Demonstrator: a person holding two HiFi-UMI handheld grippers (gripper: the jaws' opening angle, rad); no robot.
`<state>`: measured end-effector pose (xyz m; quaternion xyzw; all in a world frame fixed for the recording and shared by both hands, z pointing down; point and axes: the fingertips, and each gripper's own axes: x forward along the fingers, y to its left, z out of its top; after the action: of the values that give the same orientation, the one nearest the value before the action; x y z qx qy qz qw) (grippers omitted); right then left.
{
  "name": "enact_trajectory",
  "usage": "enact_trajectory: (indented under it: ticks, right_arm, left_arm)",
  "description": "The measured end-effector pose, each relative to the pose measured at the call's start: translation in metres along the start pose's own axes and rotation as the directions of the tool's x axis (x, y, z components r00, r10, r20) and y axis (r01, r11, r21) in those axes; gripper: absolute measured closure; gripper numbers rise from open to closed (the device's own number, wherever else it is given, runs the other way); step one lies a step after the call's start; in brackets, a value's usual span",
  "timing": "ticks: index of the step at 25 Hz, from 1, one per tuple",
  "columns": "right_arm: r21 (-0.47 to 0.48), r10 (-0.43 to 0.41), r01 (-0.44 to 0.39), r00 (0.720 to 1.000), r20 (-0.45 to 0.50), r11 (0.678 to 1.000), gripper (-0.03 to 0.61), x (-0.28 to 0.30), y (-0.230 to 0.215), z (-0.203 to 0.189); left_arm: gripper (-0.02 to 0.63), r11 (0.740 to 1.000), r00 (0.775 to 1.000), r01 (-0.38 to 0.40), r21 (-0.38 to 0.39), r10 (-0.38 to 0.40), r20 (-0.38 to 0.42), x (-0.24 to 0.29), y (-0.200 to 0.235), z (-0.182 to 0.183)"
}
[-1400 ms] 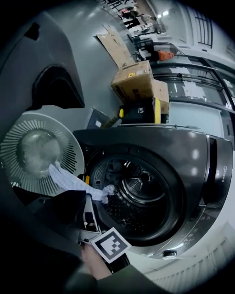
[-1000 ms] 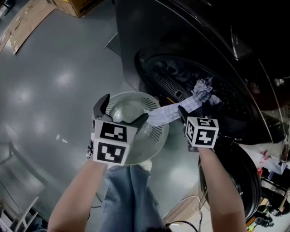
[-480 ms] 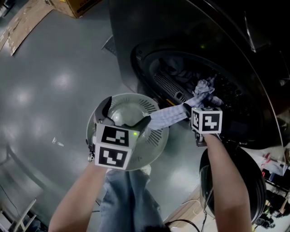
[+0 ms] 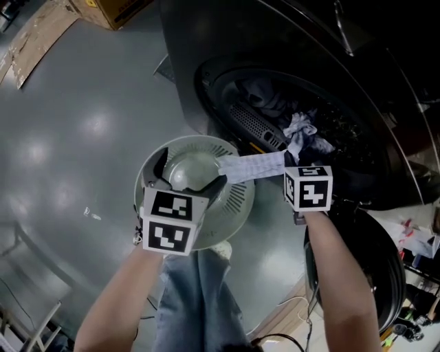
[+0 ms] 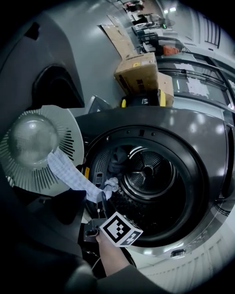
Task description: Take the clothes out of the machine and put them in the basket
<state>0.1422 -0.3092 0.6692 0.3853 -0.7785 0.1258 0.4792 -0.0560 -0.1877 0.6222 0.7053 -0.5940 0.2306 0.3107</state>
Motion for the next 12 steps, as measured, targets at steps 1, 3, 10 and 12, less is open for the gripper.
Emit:
enact_trajectory:
  ticks: [1, 3, 10, 12]
  right_arm:
    - [0.003, 0.009, -0.009, 1.000, 0.005, 1.000, 0.526, -0.004, 0.004, 0.001]
    - [0.017, 0.024, -0.024, 1.000, 0.010, 1.000, 0.526, -0.013, 0.010, 0.004]
    - [0.065, 0.070, -0.073, 0.996, 0.049, 0.995, 0.526, -0.050, 0.030, 0.020]
    - [0.078, 0.080, -0.084, 0.995, 0.050, 0.993, 0.526, -0.059, 0.036, 0.022]
  left_arm:
    - [0.055, 1.000, 1.000, -0.003, -0.001, 0.003, -0.004, -0.003, 0.000, 0.000]
    - [0.055, 1.000, 1.000, -0.008, -0.007, 0.008, -0.011, -0.010, 0.000, 0.001]
    - [0.055, 1.000, 1.000, -0.017, -0.012, 0.017, -0.014, -0.045, 0.000, 0.011]
    - [0.055, 1.000, 1.000, -0.021, -0.012, 0.021, -0.019, -0.054, 0.003, 0.013]
